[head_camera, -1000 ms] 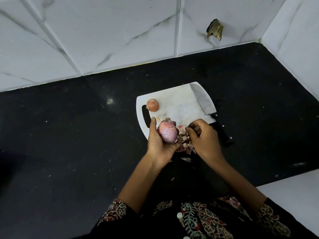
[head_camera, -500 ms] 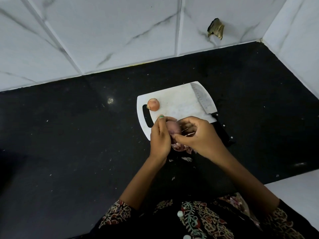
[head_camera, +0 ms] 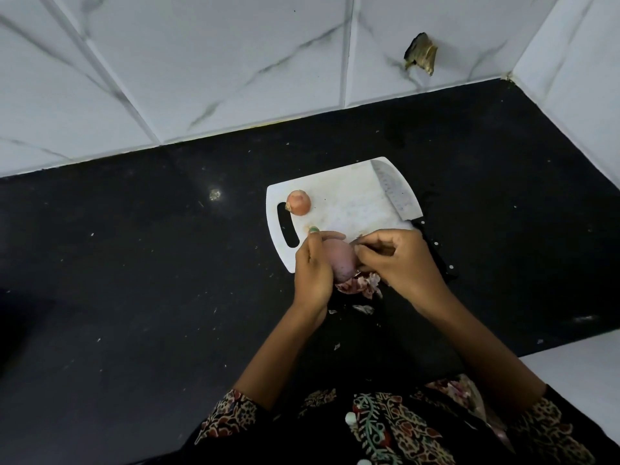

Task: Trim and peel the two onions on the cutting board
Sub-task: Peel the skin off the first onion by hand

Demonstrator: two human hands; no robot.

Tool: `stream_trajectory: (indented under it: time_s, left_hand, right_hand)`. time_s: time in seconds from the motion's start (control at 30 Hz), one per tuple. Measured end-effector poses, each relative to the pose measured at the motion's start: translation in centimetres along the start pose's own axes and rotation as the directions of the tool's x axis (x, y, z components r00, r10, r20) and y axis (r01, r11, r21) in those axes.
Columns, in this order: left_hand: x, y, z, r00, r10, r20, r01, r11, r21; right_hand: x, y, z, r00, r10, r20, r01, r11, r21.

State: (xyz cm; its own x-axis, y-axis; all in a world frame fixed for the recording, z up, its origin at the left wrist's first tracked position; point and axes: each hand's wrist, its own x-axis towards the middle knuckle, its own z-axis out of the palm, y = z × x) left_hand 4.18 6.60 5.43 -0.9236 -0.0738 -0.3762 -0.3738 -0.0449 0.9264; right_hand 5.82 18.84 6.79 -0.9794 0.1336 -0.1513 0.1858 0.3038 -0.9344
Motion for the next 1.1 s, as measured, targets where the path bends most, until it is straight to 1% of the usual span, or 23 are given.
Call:
stream_trajectory:
  time_s: [0.1, 0.17, 0.23, 0.3, 0.4, 0.47, 0.57, 0.67, 0.73, 0.87, 0.93, 1.0, 1.1]
  left_hand:
    - [0.2, -0.1, -0.1, 1.0, -0.008, -0.022, 0.008, 1.0, -0.012]
    - [0.2, -0.1, -0.2, 0.999, -0.013, -0.042, 0.012, 1.0, -0.028]
    - [0.1, -0.2, -0.1, 0.998, 0.0, -0.065, -0.002, 1.0, -0.029]
    - [0.1, -0.3, -0.1, 0.996, 0.027, -0.081, -0.03, 0.999, -0.037]
    - [0.3, -0.3, -0.1, 0.994, 0.059, -0.095, -0.063, 0.997, -0.041]
    - [0.3, -0.3, 0.0, 0.991, 0.083, -0.104, -0.087, 0.995, -0.04]
    - [0.2, -0.4, 0.2, 0.988, 0.103, -0.111, -0.107, 0.994, -0.026]
    - [0.3, -0.7, 0.2, 0.989, 0.098, -0.109, -0.101, 0.995, -0.02]
    - [0.3, -0.8, 0.0, 0.995, 0.058, -0.087, -0.063, 0.997, -0.047]
    - [0.2, -0.1, 0.0, 0.992, -0.124, -0.008, 0.12, 0.971, -0.204]
    - [0.2, 0.2, 0.0, 0.978, -0.207, 0.037, 0.209, 0.939, -0.272]
    - [0.3, 0.3, -0.2, 0.963, -0.265, 0.058, 0.269, 0.908, -0.321]
    - [0.2, 0.4, -0.4, 0.953, -0.295, 0.073, 0.301, 0.886, -0.353]
  right_hand:
    - [-0.4, 0.2, 0.3, 0.999, 0.007, 0.037, -0.01, 0.996, 0.087]
    - [-0.6, 0.3, 0.6, 0.999, 0.005, 0.053, -0.01, 0.996, 0.088]
    - [-0.8, 0.3, 1.1, 1.0, -0.002, 0.013, 0.001, 1.0, 0.027]
    - [-1.1, 0.3, 1.7, 0.998, -0.009, -0.064, 0.01, 1.0, 0.007]
    - [-1.5, 0.4, 2.6, 0.985, -0.054, -0.161, 0.051, 0.998, -0.022]
    - [-1.6, 0.4, 3.0, 0.976, -0.091, -0.2, 0.081, 0.995, -0.061]
    - [-1.5, 0.6, 3.1, 0.964, -0.16, -0.21, 0.125, 0.977, -0.17]
    - [-1.3, 0.8, 3.3, 0.968, -0.207, -0.139, 0.157, 0.94, -0.304]
    - [-1.0, 1.3, 3.4, 0.982, -0.164, -0.097, 0.122, 0.932, -0.34]
    - [-0.1, 2.3, 2.3, 0.983, 0.025, -0.182, -0.069, 0.968, -0.24]
    - [0.0, 2.6, 1.7, 0.978, 0.041, -0.207, -0.082, 0.978, -0.192]
    - [-0.2, 2.4, 1.4, 0.973, 0.022, -0.229, -0.054, 0.989, -0.135]
    - [-0.4, 1.5, 1.0, 0.975, 0.005, -0.222, -0.025, 0.996, -0.091]
